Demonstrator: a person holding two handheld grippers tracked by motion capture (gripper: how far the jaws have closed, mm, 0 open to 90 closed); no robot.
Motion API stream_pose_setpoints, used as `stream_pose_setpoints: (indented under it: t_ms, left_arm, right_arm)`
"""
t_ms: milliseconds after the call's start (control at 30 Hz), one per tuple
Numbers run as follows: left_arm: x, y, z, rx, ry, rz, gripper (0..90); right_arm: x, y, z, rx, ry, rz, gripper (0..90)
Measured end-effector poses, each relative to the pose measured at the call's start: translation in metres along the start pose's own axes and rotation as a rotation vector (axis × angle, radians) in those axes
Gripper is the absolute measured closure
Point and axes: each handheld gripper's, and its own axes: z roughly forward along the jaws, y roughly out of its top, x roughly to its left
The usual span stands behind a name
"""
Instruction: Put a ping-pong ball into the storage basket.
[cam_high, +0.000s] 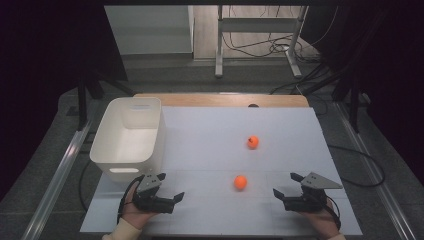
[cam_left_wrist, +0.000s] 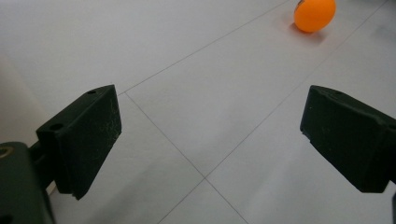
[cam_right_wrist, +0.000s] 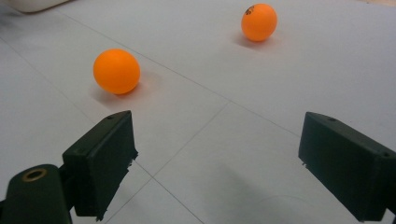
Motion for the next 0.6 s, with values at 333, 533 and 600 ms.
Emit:
stream_pose_setpoints:
  t_ms: [333,533,600]
  left_arm:
    - [-0.0029,-0.0001,-0.0014,-0.005,-0.004,-0.003,6.3]
    - [-0.0022,-0.0006,-0.0019,-0.003,-0.002,-0.006,6.4]
    - [-0.0021,-0.0007,-0.0018,-0.001,0.0,-0.007,6.4]
  right_arm:
    - [0.0016,0.0,0.0007,0.009,0.007,-0.013,12.1]
    - [0.001,0.0002,0.0012,0.012,0.004,-0.009,12.2]
    - [0.0012,0.0002,0.0013,0.012,0.005,-0.01,12.2]
